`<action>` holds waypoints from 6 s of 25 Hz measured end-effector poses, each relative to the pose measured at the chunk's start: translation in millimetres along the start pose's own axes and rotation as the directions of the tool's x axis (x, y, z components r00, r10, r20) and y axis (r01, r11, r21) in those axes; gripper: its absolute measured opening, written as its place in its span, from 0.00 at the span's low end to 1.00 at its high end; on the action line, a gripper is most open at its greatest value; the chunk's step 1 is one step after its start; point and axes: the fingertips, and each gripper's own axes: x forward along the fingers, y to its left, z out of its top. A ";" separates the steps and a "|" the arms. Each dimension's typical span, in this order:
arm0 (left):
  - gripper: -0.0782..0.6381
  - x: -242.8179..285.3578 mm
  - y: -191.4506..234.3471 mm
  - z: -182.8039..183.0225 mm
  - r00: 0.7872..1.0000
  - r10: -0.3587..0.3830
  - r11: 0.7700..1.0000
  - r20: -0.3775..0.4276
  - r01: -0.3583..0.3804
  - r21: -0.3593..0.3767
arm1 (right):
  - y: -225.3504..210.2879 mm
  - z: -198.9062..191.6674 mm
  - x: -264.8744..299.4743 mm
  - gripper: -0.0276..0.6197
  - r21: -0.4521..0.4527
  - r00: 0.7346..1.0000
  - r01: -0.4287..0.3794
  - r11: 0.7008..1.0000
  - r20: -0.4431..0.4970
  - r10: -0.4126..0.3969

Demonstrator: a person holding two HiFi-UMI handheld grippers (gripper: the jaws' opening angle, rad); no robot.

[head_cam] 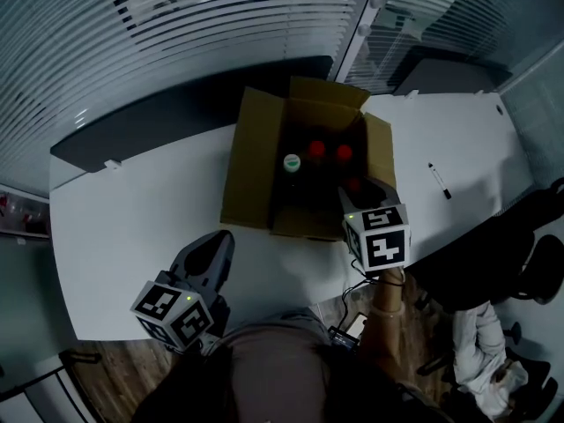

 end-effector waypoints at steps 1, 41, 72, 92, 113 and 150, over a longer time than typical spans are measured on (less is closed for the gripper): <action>0.12 -2.9 0.4 -1.4 1.000 -0.003 1.000 0.010 0.003 0.001 | 1.4 2.5 -4.5 0.31 -0.004 1.000 0.000 1.000 0.012 0.001; 0.12 -162.7 -6.7 -21.5 0.986 -0.136 0.988 0.093 0.129 0.084 | 92.4 64.0 -209.9 0.31 -0.032 0.875 0.272 0.962 0.425 -0.233; 0.12 -221.4 33.5 -30.0 0.984 -0.157 0.982 0.081 0.148 0.117 | 206.7 46.5 -206.9 0.31 -0.056 0.896 0.165 0.985 0.427 -0.126; 0.12 -275.3 89.3 -30.4 0.960 0.164 0.986 0.228 -0.162 -0.028 | 332.5 87.2 -117.6 0.31 -0.303 0.870 -0.215 0.928 0.373 0.323; 0.12 -394.0 156.3 -65.6 0.804 0.501 0.864 0.320 -0.445 -0.235 | 512.5 98.3 -76.4 0.31 -0.505 0.725 -0.491 0.709 0.213 0.654; 0.12 -466.9 235.6 -82.4 0.676 0.679 0.730 0.288 -0.576 -0.368 | 667.5 68.2 -13.1 0.31 -0.606 0.623 -0.624 0.493 -0.007 0.782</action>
